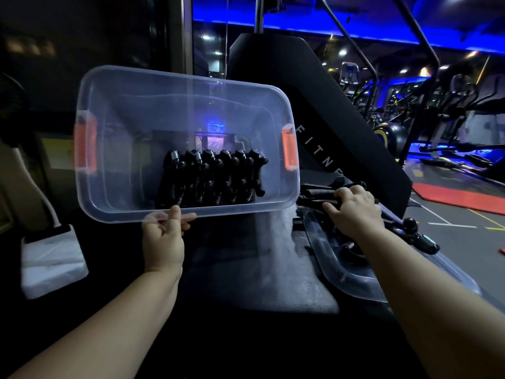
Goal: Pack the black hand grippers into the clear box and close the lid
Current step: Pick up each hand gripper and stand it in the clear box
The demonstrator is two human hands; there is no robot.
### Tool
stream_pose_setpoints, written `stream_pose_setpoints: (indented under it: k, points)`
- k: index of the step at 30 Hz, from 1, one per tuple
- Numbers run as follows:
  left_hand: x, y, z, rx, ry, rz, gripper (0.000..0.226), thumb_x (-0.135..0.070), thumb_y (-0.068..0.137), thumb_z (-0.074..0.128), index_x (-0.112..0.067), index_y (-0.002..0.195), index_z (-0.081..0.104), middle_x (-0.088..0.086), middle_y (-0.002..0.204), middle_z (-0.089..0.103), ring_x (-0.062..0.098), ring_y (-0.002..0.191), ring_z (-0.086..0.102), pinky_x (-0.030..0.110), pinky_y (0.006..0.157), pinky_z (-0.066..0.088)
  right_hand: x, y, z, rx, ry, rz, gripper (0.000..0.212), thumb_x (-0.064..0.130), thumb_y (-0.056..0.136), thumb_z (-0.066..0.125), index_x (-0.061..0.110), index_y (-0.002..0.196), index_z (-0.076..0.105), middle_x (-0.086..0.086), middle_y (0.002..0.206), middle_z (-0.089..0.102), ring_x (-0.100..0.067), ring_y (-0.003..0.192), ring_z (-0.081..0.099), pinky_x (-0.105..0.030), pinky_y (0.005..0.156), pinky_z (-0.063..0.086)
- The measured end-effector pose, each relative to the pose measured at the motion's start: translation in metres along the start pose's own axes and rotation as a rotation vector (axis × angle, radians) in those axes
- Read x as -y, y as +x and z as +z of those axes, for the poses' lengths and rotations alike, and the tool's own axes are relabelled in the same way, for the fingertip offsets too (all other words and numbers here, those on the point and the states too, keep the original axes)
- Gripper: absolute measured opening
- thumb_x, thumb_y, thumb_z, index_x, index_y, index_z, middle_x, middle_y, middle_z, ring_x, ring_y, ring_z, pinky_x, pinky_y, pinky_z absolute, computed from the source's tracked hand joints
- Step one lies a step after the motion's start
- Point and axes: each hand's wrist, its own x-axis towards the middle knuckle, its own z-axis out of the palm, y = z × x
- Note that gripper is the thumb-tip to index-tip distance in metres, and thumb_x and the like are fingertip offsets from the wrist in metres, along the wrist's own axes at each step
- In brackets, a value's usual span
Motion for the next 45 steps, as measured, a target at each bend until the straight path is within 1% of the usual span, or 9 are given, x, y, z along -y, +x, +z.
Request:
stream_pose_setpoints:
  k: [5,7,11,17,20,30,35,40,45]
  points:
    - [0.001,0.000,0.000,-0.004,0.010,0.001,0.023,-0.025,0.099,0.045,-0.003,0.105,0.041,-0.011,0.068,0.072,0.002,0.061,0.058,0.015,0.065,0.046,0.005,0.015,0.006,-0.060,-0.048,0.077,0.047,0.054,0.089,0.050,0.020,0.121,0.051,-0.007,0.128,0.042,-0.028,0.125,0.037,-0.047,0.097,0.032]
    - [0.001,0.000,0.000,-0.009,0.017,0.000,0.024,-0.025,0.099,0.045,-0.002,0.107,0.042,-0.011,0.068,0.072,0.002,0.062,0.058,0.017,0.067,0.045,0.006,0.019,0.007,-0.012,-0.070,0.098,0.049,0.055,0.089,0.050,0.022,0.124,0.048,-0.008,0.129,0.041,-0.029,0.126,0.036,-0.048,0.097,0.032]
    - [0.001,0.001,0.001,-0.014,0.005,-0.001,0.023,-0.023,0.099,0.045,-0.002,0.107,0.041,-0.010,0.068,0.072,0.006,0.063,0.058,0.011,0.063,0.046,0.006,0.029,0.010,0.080,-0.181,0.102,0.051,0.058,0.091,0.045,0.027,0.132,0.043,-0.010,0.133,0.042,-0.030,0.127,0.036,-0.050,0.097,0.033]
    - [0.001,-0.001,0.001,-0.018,0.000,-0.005,0.023,-0.024,0.099,0.045,-0.003,0.106,0.039,-0.011,0.068,0.072,0.011,0.069,0.058,0.016,0.068,0.046,0.001,0.035,0.014,0.083,-0.194,0.107,0.040,0.051,0.096,0.040,0.028,0.128,0.049,-0.013,0.129,0.044,-0.032,0.124,0.033,-0.049,0.097,0.033]
    - [0.001,-0.001,-0.001,-0.011,0.000,0.000,0.032,-0.026,0.098,0.046,0.004,0.108,0.041,-0.008,0.070,0.073,0.012,0.070,0.060,0.021,0.071,0.046,-0.001,0.036,0.013,0.074,-0.208,0.086,0.038,0.048,0.097,0.039,0.027,0.126,0.054,-0.011,0.128,0.045,-0.031,0.125,0.032,-0.047,0.098,0.035]
    - [0.002,0.000,-0.001,0.002,-0.019,0.002,0.035,-0.021,0.099,0.046,0.012,0.109,0.040,-0.008,0.067,0.072,0.002,0.060,0.058,0.010,0.062,0.045,0.002,0.017,0.010,-0.042,-0.230,0.012,0.038,0.047,0.088,0.051,0.033,0.123,0.056,-0.008,0.121,0.045,-0.030,0.118,0.033,-0.044,0.095,0.033]
    - [0.003,0.000,-0.001,0.004,-0.016,0.005,0.033,-0.020,0.099,0.047,0.011,0.108,0.041,-0.009,0.066,0.072,0.001,0.059,0.059,0.009,0.061,0.045,0.006,0.013,0.010,0.005,-0.195,-0.019,0.042,0.048,0.081,0.062,0.032,0.119,0.052,-0.006,0.131,0.035,-0.028,0.127,0.027,-0.047,0.100,0.030]
    - [0.001,0.000,-0.001,0.012,-0.025,0.008,0.025,-0.020,0.098,0.047,0.004,0.105,0.042,-0.007,0.067,0.072,0.001,0.059,0.059,0.010,0.061,0.045,0.007,0.014,0.010,0.013,-0.230,-0.076,0.041,0.043,0.081,0.064,0.030,0.117,0.050,-0.002,0.130,0.044,-0.025,0.126,0.032,-0.045,0.095,0.036]
    - [0.001,0.000,-0.001,0.004,-0.018,0.007,0.028,-0.019,0.098,0.047,0.006,0.107,0.041,-0.008,0.066,0.072,0.001,0.058,0.059,0.010,0.060,0.045,0.007,0.011,0.006,0.022,-0.296,-0.096,0.041,0.052,0.079,0.064,0.031,0.112,0.049,0.000,0.119,0.054,-0.025,0.122,0.033,-0.041,0.090,0.036]
